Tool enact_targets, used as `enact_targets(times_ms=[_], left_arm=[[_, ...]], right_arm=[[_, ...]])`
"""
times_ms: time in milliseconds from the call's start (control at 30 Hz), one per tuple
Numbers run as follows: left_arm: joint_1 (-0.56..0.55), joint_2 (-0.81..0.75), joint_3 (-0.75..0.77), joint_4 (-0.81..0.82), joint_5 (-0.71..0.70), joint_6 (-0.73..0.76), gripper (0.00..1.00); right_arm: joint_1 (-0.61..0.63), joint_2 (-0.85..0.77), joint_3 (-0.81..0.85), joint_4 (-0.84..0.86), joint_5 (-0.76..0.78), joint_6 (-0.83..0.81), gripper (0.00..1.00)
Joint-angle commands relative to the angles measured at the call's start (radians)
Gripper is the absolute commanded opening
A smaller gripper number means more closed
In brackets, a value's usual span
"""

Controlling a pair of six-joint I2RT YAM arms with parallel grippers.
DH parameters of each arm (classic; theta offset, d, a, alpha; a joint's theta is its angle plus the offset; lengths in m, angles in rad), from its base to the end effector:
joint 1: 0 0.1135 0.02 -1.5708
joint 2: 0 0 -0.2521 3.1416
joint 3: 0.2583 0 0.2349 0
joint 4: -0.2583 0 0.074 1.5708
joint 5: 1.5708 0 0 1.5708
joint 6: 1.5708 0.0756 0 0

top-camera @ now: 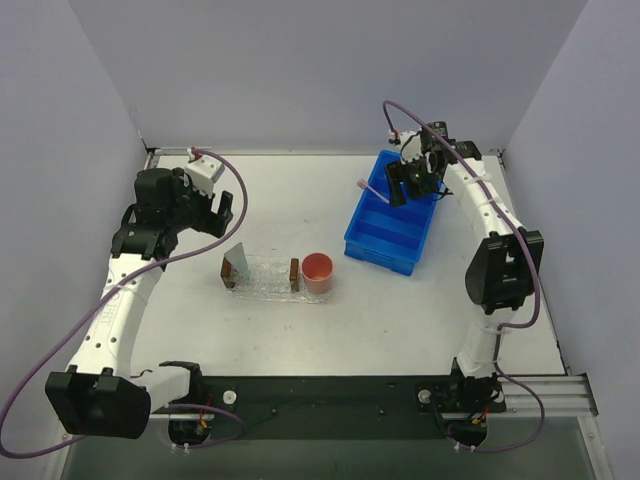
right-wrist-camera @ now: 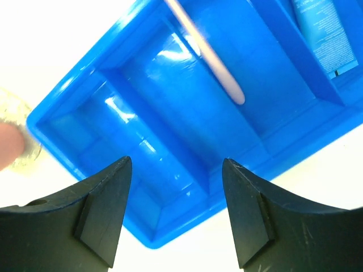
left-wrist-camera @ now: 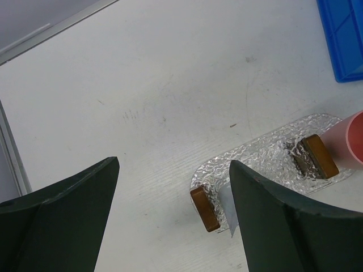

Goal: Prepare toiletry sets of a toothbrush and toothpaste on the tray

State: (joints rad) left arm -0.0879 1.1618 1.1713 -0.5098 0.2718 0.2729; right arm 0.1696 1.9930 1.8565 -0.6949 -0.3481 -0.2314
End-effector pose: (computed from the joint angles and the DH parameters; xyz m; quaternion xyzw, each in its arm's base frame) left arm 0.2723 -0.0444 0.3365 0.2209 0.8260 -0.0694 0.5140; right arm 0.4433 0.1021 0.2648 -0.2442 0.8875 0.1504 0.3607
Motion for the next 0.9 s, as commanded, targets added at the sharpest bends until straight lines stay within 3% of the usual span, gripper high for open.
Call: enact_targets(times_ms=[0, 300, 867], left_arm=[[0.008, -0.017, -0.010, 0.073, 0.035, -0.011, 0.89], [0.007, -0.011, -0.016, 0.082, 0.058, 0.002, 0.89], [0.008, -0.031, -0.035, 0.062, 0.060, 0.014, 0.89]], right_arm=[[0.056, -0.126, -0.121, 0.003, -0.009, -0.106, 0.60], [0.174, -0.145, -0.192, 0.008, 0.046, -0.241, 0.58], [0.185, 0.081, -0.082, 0.017, 0.104, -0.370, 0.52]])
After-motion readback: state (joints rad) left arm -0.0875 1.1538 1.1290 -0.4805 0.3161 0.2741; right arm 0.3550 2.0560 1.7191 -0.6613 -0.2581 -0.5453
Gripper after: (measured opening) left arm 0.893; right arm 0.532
